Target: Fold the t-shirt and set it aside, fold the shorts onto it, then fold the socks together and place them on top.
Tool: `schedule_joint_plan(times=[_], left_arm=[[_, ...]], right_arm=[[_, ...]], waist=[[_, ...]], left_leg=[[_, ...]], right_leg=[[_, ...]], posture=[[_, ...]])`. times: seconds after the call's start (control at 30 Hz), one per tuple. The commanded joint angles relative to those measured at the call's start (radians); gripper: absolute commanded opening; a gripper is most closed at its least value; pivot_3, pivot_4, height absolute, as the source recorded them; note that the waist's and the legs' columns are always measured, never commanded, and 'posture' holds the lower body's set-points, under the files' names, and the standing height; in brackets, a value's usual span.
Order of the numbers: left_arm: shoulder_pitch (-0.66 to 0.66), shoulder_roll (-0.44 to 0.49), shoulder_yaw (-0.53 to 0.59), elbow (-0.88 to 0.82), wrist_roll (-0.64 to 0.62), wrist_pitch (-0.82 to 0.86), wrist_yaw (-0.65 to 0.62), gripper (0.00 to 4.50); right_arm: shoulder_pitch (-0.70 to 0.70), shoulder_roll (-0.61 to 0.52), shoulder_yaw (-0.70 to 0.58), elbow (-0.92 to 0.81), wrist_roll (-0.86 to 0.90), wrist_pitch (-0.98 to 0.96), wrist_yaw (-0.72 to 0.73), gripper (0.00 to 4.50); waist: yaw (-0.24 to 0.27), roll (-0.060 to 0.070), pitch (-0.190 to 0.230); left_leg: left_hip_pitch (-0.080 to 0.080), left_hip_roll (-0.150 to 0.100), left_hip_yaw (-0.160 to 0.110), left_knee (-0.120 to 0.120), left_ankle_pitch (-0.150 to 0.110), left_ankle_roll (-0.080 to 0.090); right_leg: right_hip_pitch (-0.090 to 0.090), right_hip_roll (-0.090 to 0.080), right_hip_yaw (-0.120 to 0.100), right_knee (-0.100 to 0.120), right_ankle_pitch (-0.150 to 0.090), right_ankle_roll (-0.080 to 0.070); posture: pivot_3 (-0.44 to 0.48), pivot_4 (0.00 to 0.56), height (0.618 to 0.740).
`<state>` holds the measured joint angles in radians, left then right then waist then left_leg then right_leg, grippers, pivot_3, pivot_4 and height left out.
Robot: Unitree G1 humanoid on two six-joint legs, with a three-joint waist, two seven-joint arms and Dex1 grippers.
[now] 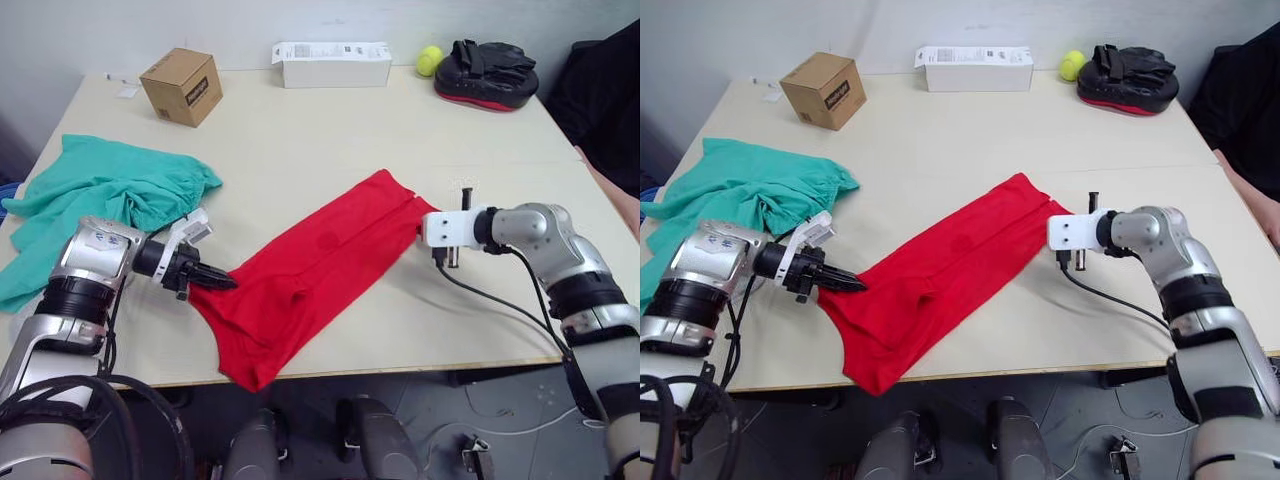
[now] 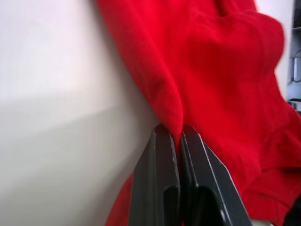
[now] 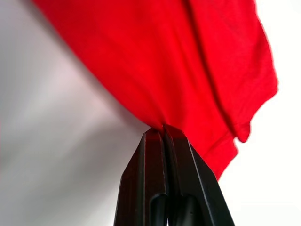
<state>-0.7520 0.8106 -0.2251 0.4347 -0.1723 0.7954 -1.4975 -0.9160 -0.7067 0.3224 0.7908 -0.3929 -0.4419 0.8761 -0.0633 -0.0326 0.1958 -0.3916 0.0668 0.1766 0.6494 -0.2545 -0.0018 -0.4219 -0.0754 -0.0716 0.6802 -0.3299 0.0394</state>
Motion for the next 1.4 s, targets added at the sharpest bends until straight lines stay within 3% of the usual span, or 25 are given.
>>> schedule_joint_plan(times=[0.03, 0.33, 0.67, 0.97, 1.07, 1.17, 1.3, 1.4], left_arm=[[0.078, 0.022, 0.054, -0.205, -0.083, 0.117, 0.034, 0.00], [0.292, -0.064, 0.142, -0.607, -0.207, 0.385, 0.321, 0.00], [0.429, -0.245, 0.256, -0.792, -0.268, 0.535, 0.645, 0.00], [0.563, -0.176, 0.442, -0.834, -0.339, 0.581, 0.722, 0.00], [0.588, -0.162, 0.465, -0.849, -0.368, 0.579, 0.729, 0.63], [0.590, -0.147, 0.466, -0.846, -0.400, 0.571, 0.723, 1.53], [0.582, -0.052, 0.474, -0.819, -0.449, 0.543, 0.656, 2.76], [0.519, 0.099, 0.448, -0.711, -0.478, 0.472, 0.503, 3.59]], right_arm=[[-0.098, 0.040, 0.031, 0.122, -0.048, -0.026, -0.062, 0.02], [-0.286, 0.173, 0.131, 0.391, -0.173, -0.053, -0.224, 0.02], [-0.406, 0.282, 0.181, 0.517, -0.255, -0.005, -0.380, 0.02], [-0.401, 0.264, 0.188, 0.528, -0.269, -0.046, -0.377, 0.02], [-0.393, 0.252, 0.176, 0.526, -0.260, -0.058, -0.359, 0.00], [-0.378, 0.229, 0.167, 0.511, -0.247, -0.085, -0.326, 0.63], [-0.333, 0.146, 0.127, 0.431, -0.179, -0.192, -0.223, 2.01], [-0.232, 0.062, 0.065, 0.277, -0.036, -0.285, -0.050, 2.94]], waist=[[-0.003, 0.000, 0.000], [-0.017, 0.000, 0.000], [-0.020, 0.000, 0.000], [-0.025, 0.000, 0.000], [-0.026, 0.000, 0.000], [-0.024, 0.000, 0.000], [-0.024, 0.000, 0.000], [-0.021, -0.001, 0.001]], left_leg=[[0.000, 0.000, 0.000, 0.000, 0.000, 0.000], [-0.002, -0.001, 0.000, 0.000, 0.002, 0.000], [0.001, -0.002, 0.000, -0.001, 0.004, -0.002], [0.001, -0.002, -0.001, -0.002, 0.004, -0.003], [0.002, -0.001, -0.001, -0.003, 0.004, -0.004], [0.002, -0.001, -0.001, -0.003, 0.004, -0.004], [0.002, -0.001, -0.001, -0.003, 0.004, -0.005], [0.001, -0.001, -0.002, -0.004, 0.003, -0.005]], right_leg=[[-0.001, 0.000, 0.000, 0.000, 0.000, 0.000], [-0.003, 0.000, 0.004, 0.003, 0.000, -0.001], [-0.003, 0.000, 0.006, 0.008, 0.000, -0.001], [-0.003, 0.000, 0.006, 0.007, -0.001, -0.001], [-0.003, 0.000, 0.006, 0.007, -0.001, -0.002], [-0.003, 0.000, 0.006, 0.007, -0.001, -0.002], [-0.003, 0.000, 0.005, 0.007, -0.001, -0.002], [-0.004, 0.001, 0.005, 0.006, -0.001, -0.002]], posture=[[0.000, 0.150, 0.740], [0.000, 0.150, 0.740], [0.000, 0.150, 0.740], [0.000, 0.150, 0.740], [0.000, 0.150, 0.740], [0.000, 0.150, 0.740], [0.000, 0.150, 0.740], [0.000, 0.150, 0.740]])
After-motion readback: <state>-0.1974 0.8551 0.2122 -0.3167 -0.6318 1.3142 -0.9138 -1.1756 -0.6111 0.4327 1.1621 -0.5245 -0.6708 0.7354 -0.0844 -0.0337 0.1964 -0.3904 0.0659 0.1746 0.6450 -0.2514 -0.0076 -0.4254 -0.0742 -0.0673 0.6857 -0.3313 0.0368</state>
